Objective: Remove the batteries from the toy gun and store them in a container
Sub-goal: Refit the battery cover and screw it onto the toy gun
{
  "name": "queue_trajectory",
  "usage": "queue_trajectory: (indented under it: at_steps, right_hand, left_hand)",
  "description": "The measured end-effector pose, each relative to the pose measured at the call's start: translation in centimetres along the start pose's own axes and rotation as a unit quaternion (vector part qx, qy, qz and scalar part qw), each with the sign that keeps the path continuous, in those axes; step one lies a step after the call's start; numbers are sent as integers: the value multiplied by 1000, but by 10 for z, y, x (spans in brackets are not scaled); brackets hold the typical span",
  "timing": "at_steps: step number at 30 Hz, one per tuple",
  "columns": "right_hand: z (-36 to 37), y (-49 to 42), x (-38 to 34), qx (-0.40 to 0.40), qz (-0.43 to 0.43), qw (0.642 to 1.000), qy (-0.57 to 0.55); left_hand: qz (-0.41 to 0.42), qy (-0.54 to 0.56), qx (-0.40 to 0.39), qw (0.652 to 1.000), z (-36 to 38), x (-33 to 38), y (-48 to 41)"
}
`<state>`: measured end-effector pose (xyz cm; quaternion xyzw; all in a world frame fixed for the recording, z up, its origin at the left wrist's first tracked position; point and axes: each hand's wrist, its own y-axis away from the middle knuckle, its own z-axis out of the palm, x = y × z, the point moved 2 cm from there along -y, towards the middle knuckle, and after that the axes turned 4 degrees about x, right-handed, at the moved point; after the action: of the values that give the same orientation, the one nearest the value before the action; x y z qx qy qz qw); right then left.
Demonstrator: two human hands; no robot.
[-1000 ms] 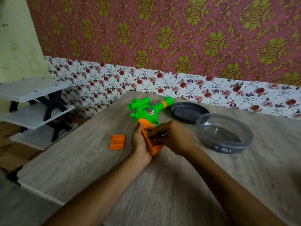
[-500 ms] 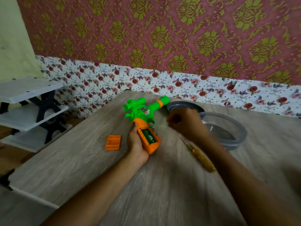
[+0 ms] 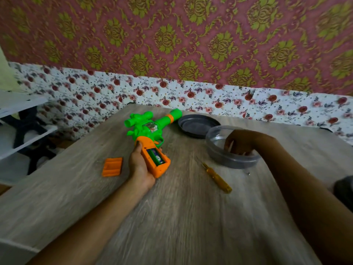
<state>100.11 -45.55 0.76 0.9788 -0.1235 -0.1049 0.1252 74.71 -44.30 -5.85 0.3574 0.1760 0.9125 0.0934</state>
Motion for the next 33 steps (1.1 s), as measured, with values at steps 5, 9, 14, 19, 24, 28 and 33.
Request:
queue_trajectory:
  at_steps: [5, 9, 14, 19, 24, 28, 33]
  right_hand:
    - [7, -3, -6, 153, -26, 986, 69]
    - [-7, 23, -39, 304, -120, 927, -184]
    - [29, 63, -113, 269, -258, 901, -221]
    - [57, 65, -140, 264, -276, 903, -198]
    - [63, 62, -143, 240, -280, 909, -195]
    - [61, 59, -140, 214, -281, 914, -201]
    - [64, 47, -144, 168, -223, 913, -298]
  left_hand:
    - [-2, 3, -3, 1000, -1, 0, -2]
    - [-7, -2, -1, 1000, 1, -1, -1]
    - [1, -7, -9, 1000, -1, 0, -1]
    - [-24, -19, -36, 999, 0, 0, 2]
    - [-31, -1, -33, 999, 1, 1, 2]
    - [-33, 1, -27, 999, 1, 1, 2]
    - [-14, -23, -31, 999, 0, 2, 2]
